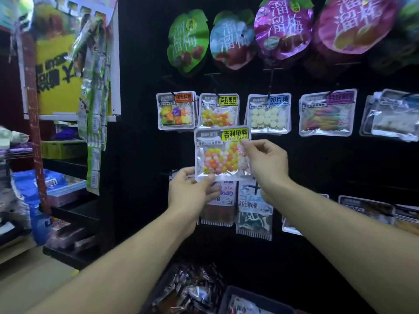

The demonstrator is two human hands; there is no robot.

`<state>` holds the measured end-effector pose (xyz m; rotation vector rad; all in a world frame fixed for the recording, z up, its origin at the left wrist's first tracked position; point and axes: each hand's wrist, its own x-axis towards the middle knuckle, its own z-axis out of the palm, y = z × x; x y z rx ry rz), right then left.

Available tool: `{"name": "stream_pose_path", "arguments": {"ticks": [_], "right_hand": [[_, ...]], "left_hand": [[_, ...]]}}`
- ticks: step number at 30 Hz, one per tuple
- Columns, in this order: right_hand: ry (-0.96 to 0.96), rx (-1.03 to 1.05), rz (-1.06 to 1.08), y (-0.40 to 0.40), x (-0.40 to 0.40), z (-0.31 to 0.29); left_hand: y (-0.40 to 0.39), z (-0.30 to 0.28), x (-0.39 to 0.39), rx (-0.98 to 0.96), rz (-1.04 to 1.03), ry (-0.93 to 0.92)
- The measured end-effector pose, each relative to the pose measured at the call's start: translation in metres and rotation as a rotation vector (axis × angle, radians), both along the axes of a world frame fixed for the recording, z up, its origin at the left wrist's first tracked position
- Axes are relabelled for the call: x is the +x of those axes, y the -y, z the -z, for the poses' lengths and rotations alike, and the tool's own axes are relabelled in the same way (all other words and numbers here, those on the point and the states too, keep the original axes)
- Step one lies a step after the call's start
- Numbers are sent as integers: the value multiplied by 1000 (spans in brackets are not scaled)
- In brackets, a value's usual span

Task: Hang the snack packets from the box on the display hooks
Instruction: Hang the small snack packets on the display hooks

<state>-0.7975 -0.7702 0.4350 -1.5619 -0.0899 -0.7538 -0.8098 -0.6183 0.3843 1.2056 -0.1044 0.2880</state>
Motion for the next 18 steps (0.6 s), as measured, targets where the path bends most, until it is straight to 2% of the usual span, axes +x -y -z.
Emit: {"name": "stream_pose_path", "arguments": {"ticks": [3, 8, 11, 15, 18], "right_hand": [[-14, -26, -7, -11, 26, -26], [29, -140, 44, -20, 67, -66], [10, -128, 85, -18, 87, -80], [23, -55, 135, -21, 105, -98], [42, -42, 159, -29, 115, -111]], "left_hand": [[-5, -20, 21, 52, -74, 73], [-19, -50, 58, 285, -185, 187], [-25, -69, 81, 415, -225, 206], [-24, -88, 110, 458, -253, 303], [-18, -94, 126, 411, -264, 290]]}}
